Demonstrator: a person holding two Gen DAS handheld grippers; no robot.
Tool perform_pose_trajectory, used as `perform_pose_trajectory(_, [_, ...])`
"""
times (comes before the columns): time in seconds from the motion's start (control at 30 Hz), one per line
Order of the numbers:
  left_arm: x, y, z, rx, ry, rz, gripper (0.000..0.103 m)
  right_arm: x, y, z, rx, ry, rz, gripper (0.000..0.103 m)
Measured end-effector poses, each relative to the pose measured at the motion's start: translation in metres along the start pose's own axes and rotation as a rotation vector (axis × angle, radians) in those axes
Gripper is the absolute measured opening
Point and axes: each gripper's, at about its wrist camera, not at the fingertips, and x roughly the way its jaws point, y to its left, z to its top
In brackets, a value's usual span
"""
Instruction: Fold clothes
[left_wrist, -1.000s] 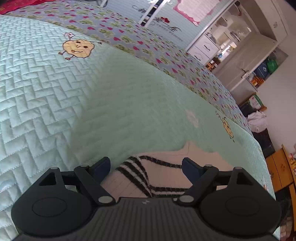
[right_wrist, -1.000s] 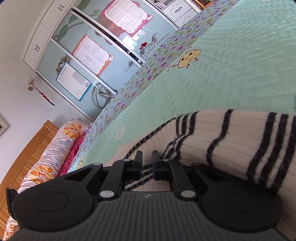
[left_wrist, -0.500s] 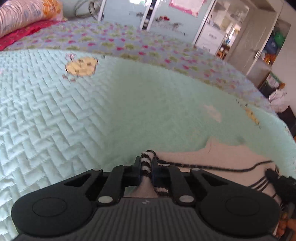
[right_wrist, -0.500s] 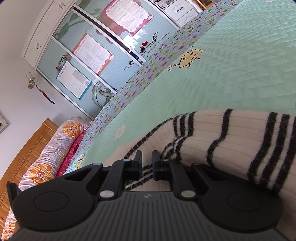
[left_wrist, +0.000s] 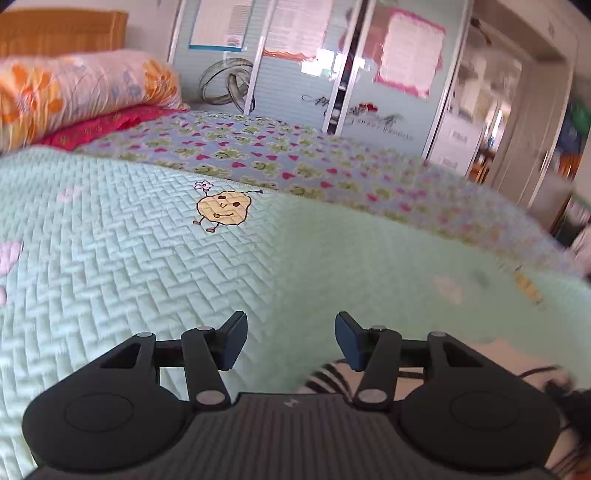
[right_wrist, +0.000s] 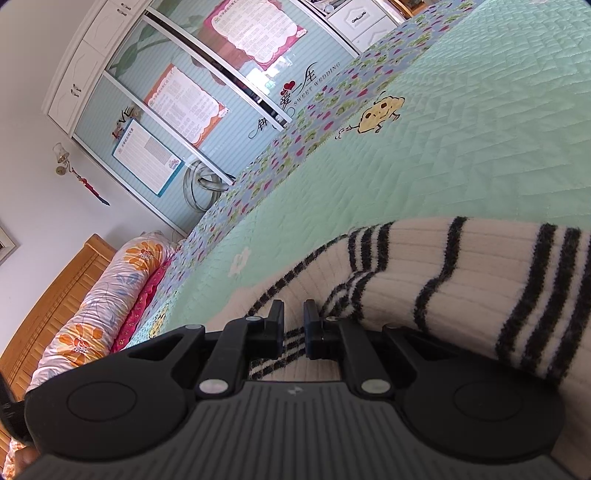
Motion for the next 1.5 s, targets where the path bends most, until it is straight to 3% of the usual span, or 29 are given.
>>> perform_pose_trajectory(0.07, [-0.010, 0.000, -0.012, -0.060, 0.077, -0.172, 0.056, 0.000, 0.000, 0.000, 0.000, 0.001, -0.001, 0.010])
perform_pose_trajectory(0.17, [-0.010, -0.015, -0.038, -0.009, 0.206, -0.310, 0.056, 0.000, 0.000, 0.000, -0.001, 0.001, -0.002, 0.010])
perform_pose_trajectory(0.2, [-0.003, -0.019, -0.047, 0.055, 0.247, -0.284, 0.048, 0.000, -0.001, 0.000, -0.001, 0.002, -0.001, 0.010])
perform_pose_trajectory(0.23, [0.008, -0.016, -0.053, 0.110, 0.271, -0.191, 0.005, 0.000, -0.001, 0.000, -0.001, 0.002, -0.001, 0.010])
perform_pose_trajectory(0.27, [0.015, -0.001, -0.054, 0.046, 0.277, -0.170, 0.004, 0.000, -0.001, 0.000, -0.001, 0.002, -0.001, 0.010])
perform_pose_trajectory(0.33, [0.023, 0.028, -0.051, -0.119, 0.280, -0.196, 0.004, 0.000, 0.000, 0.000, -0.002, 0.003, -0.002, 0.010])
perform_pose_trajectory(0.4, [0.015, 0.024, -0.045, -0.096, 0.248, -0.171, 0.003, 0.001, -0.001, 0.001, -0.003, 0.004, -0.001, 0.010])
perform_pose_trajectory(0.47, [-0.001, 0.022, -0.039, -0.130, 0.207, -0.187, 0.013, 0.001, -0.001, 0.001, -0.003, 0.006, 0.000, 0.010])
perform_pose_trajectory(0.53, [-0.031, 0.035, -0.037, -0.227, 0.125, -0.190, 0.044, 0.002, -0.001, 0.001, -0.003, 0.007, 0.000, 0.010])
perform_pose_trajectory(0.6, [-0.069, 0.046, -0.042, -0.303, 0.045, -0.152, 0.061, 0.002, -0.001, 0.002, -0.003, 0.007, 0.000, 0.010])
perform_pose_trajectory(0.77, [-0.170, 0.061, -0.078, -0.341, -0.043, 0.027, 0.062, 0.001, -0.002, 0.002, -0.007, 0.008, 0.000, 0.010])
perform_pose_trajectory(0.87, [-0.230, 0.071, -0.117, -0.370, -0.095, 0.125, 0.063, 0.001, -0.003, 0.001, -0.002, 0.005, 0.005, 0.010])
perform_pose_trajectory(0.93, [-0.263, 0.072, -0.149, -0.379, -0.127, 0.194, 0.075, 0.004, 0.007, -0.001, -0.055, 0.014, -0.045, 0.009])
perform_pose_trajectory(1.0, [-0.281, 0.069, -0.179, -0.396, -0.094, 0.280, 0.074, 0.007, 0.018, -0.002, -0.109, 0.023, -0.096, 0.009])
perform_pose_trajectory(1.1, [-0.286, 0.057, -0.210, -0.378, -0.038, 0.285, 0.073, 0.003, 0.045, -0.006, -0.213, 0.057, -0.180, 0.014])
perform_pose_trajectory(1.17, [-0.285, 0.045, -0.217, -0.336, -0.016, 0.310, 0.073, -0.010, 0.077, -0.010, -0.313, 0.106, -0.242, 0.023])
perform_pose_trajectory(1.2, [-0.285, 0.037, -0.219, -0.301, -0.012, 0.323, 0.073, -0.031, 0.095, -0.020, -0.339, 0.109, -0.162, 0.023])
perform_pose_trajectory(1.23, [-0.282, 0.029, -0.217, -0.269, -0.008, 0.335, 0.073, -0.053, 0.101, -0.035, -0.360, 0.125, -0.141, 0.028])
perform_pose_trajectory(1.33, [-0.282, 0.006, -0.217, -0.226, 0.001, 0.285, 0.073, -0.118, 0.119, -0.082, -0.424, 0.171, -0.077, 0.051])
perform_pose_trajectory(1.5, [-0.291, -0.044, -0.238, -0.140, 0.062, 0.130, 0.071, -0.227, 0.149, -0.161, -0.529, 0.248, 0.031, 0.050])
